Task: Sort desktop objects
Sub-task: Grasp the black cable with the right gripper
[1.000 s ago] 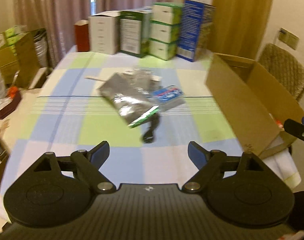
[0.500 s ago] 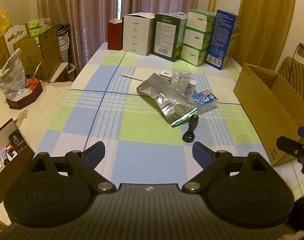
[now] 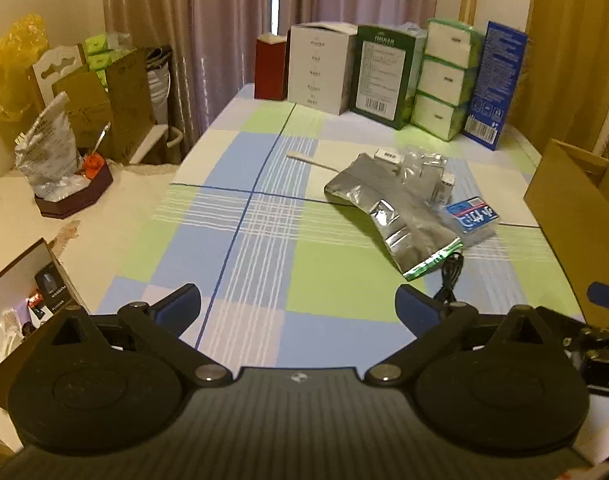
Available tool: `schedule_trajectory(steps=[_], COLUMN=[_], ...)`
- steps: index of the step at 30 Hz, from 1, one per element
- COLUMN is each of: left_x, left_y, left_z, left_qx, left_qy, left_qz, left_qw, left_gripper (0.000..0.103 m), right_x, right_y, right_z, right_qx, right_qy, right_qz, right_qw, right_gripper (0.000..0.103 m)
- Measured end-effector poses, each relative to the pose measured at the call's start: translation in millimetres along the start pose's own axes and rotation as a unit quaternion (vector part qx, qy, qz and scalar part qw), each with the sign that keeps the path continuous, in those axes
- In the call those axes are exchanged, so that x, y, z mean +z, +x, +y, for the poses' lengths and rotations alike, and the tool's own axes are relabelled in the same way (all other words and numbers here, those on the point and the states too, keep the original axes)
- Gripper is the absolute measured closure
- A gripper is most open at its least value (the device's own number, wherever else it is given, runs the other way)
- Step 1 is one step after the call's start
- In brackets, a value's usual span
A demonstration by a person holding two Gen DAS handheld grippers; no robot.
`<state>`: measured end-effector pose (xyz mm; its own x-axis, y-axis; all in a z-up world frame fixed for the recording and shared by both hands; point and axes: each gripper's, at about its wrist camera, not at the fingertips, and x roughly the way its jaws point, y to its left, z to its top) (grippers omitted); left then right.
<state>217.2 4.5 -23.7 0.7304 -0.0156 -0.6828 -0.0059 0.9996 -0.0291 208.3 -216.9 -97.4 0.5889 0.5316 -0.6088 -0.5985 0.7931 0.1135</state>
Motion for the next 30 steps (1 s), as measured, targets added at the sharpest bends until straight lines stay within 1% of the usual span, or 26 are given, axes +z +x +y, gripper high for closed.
schedule_trajectory(steps=[4,6,11,17,22,23,25,26,28,29,30], left_x=[7,10,14,13,11,10,9,8,7,7,6], left_y=[23,34,61,87,99,101,104,106,108,109,109], left_z=[1,2,3,5,6,6,6,6,4,3,3], left_qx=[-0.004,-0.006,-0.02,-0.031,-0.035,-0.034,-0.036,-0.039,-0.041,-0.041,-0.041], left_qy=[0.005,0.007,0.004,-0.004,-0.014,-0.016,-0.022,-0.023,-0.018,-0.015,-0.014], left_qz=[0.005,0.007,0.012,0.023,0.025,0.026,0.027,0.03,0.033,0.034,0.034], left_qw=[1.0,0.9999,0.9997,0.9992,0.999,0.999,0.9987,0.9986,0.9985,0.9985,0.9985], left_gripper=[0.001,0.001,0.001,0.001,0.001,0.001,0.001,0.002,0.002,0.002,0.002], right_x=[1,1,-1,-4,-5,-5,-5,-5,-5,-6,-6], right_y=[33,48,81,110,123,123,123,123,122,120,119], right_z=[2,2,5,13,18,18,18,18,15,12,9], right_qx=[-0.009,-0.013,-0.022,-0.029,-0.044,-0.044,-0.045,-0.045,-0.046,-0.045,-0.044], right_qy=[0.001,0.004,0.007,-0.005,-0.013,-0.016,-0.023,-0.027,-0.03,-0.027,-0.025], right_qz=[0.012,0.02,0.034,0.047,0.046,0.044,0.041,0.04,0.041,0.042,0.043], right_qw=[1.0,1.0,0.999,0.998,0.998,0.998,0.998,0.998,0.998,0.998,0.998], right_gripper=[0.016,0.022,0.032,0.046,0.054,0.057,0.069,0.079,0.089,0.091,0.091])
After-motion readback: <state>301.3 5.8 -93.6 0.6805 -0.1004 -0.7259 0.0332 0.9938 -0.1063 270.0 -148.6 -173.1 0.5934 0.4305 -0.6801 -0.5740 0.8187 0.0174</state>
